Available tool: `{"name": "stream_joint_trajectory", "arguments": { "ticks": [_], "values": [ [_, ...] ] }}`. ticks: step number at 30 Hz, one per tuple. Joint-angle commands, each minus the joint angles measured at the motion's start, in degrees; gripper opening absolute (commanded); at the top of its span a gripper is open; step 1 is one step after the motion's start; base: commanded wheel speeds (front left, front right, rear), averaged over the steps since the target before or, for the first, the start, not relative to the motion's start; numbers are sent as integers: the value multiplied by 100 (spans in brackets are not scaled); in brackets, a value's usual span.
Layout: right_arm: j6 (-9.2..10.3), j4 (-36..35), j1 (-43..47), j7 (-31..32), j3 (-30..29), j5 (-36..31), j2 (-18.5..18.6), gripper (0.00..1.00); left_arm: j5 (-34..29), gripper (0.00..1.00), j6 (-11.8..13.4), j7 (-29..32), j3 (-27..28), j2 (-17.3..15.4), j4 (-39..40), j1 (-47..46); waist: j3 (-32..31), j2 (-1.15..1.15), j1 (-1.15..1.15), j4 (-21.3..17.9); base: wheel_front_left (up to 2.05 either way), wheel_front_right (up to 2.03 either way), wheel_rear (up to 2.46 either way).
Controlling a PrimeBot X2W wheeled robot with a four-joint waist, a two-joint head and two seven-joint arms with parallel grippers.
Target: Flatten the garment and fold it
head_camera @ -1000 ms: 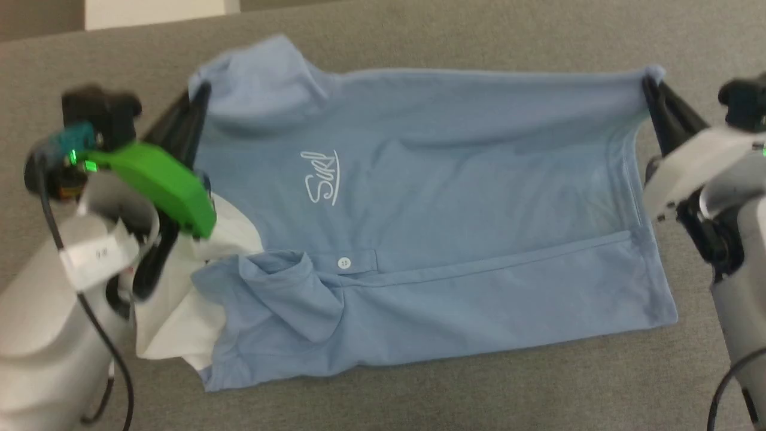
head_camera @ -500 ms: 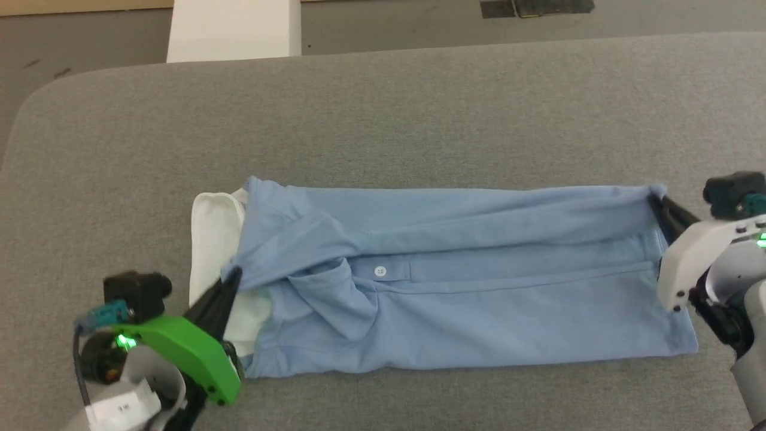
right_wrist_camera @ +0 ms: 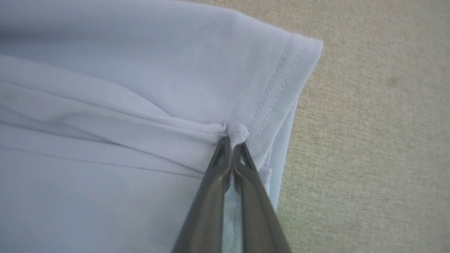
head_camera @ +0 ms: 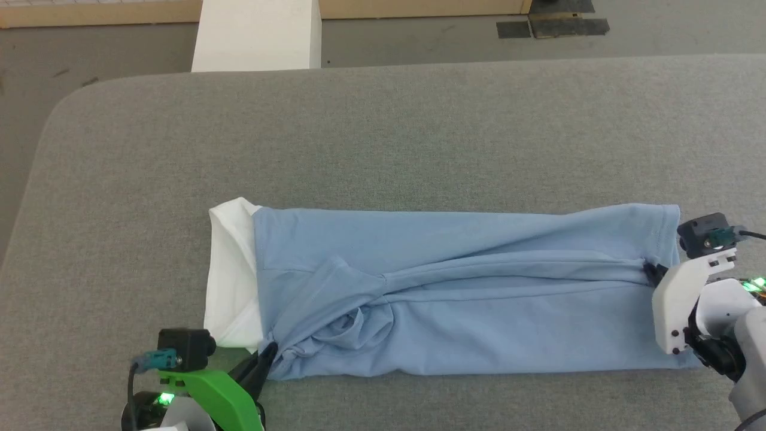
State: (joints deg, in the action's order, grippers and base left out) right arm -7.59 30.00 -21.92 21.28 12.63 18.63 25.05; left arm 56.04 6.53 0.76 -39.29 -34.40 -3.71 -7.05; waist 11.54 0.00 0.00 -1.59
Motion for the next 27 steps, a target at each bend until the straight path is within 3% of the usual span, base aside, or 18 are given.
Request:
{"name": "stream_joint_trajectory", "arguments": {
  "ticks": [1,7,12,20,27],
  "values": [
    [10,57,195,68,-102,62,-28,100,-5,100,5,-42,-16,37,-69,71,-82,0,0,24,0,0,0],
    [10,-242,605,-112,-666,280,-157,100,-268,100,119,-561,49,212,-29,9,-294,0,0,112,0,0,0],
    [10,-754,1112,-354,-1246,377,-365,100,-645,100,361,-1193,173,419,-71,-125,-482,0,0,192,0,0,0],
    [10,-1824,1759,-781,-2326,193,-1161,100,-1692,100,718,-1571,893,955,-164,-510,-663,0,0,231,0,0,0],
    [10,-2109,1584,-978,-3114,-33,-1841,100,-2805,100,473,-1575,2005,1719,-104,-534,-635,0,0,161,0,0,0]
  ]
}}
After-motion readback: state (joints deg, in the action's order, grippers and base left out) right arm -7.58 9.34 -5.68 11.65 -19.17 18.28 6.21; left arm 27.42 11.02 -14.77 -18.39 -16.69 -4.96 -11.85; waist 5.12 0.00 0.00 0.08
